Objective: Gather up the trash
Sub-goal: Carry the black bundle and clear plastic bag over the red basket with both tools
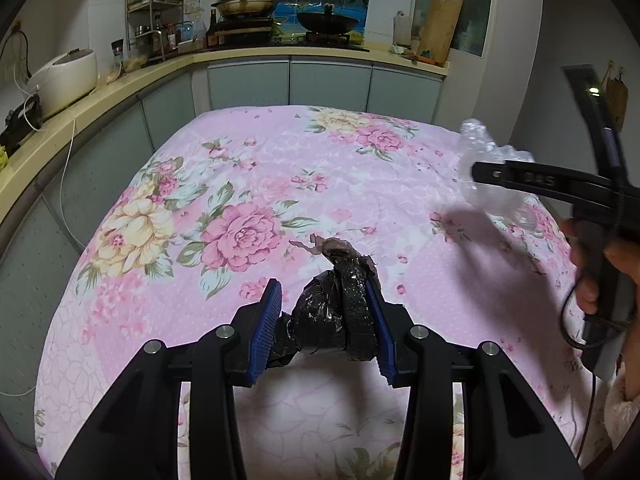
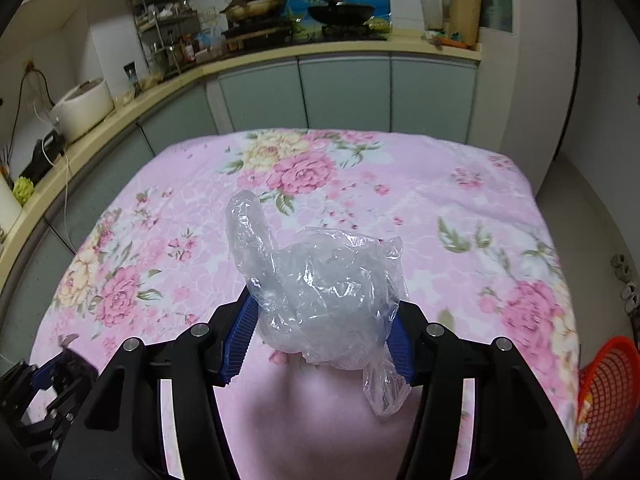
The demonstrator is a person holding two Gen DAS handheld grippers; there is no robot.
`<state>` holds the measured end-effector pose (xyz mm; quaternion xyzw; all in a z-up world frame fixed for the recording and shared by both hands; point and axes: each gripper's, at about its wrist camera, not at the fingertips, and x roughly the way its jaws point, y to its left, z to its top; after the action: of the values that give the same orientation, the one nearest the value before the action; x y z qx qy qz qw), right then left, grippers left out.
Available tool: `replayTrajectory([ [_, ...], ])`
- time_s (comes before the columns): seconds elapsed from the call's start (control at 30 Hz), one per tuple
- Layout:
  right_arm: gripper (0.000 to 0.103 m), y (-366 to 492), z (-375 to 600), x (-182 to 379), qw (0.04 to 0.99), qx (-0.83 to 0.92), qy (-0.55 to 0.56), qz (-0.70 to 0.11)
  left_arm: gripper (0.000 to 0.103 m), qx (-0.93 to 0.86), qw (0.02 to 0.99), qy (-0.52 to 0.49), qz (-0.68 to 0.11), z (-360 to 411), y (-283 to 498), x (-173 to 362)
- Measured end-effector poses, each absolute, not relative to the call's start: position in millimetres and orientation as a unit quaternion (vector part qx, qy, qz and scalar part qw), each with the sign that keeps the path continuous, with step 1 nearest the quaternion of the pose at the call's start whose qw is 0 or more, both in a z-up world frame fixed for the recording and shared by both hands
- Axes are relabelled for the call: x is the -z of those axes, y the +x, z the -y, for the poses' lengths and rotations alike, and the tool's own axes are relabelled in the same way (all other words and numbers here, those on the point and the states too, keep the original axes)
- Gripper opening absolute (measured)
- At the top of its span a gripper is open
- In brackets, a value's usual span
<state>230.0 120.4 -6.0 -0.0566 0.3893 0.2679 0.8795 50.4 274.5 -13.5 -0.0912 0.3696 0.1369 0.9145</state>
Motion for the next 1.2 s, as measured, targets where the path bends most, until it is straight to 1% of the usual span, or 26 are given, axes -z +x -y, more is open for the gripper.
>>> replayTrajectory([
  [0.8, 0.056, 158.3, -12.4, -39.4, 0.905, -0.232, 0.002, -0.356, 0.041, -0.127, 0.93, -0.064, -0.338, -237.7, 65.6, -23.5],
  [1.2, 0.056, 145.1, 29.7, -52.2, 0.917, -0.206, 0.03, -0.34, 0.041, -0.105, 0.941, -0.041, -0.319, -210.5, 71.4, -44.1],
])
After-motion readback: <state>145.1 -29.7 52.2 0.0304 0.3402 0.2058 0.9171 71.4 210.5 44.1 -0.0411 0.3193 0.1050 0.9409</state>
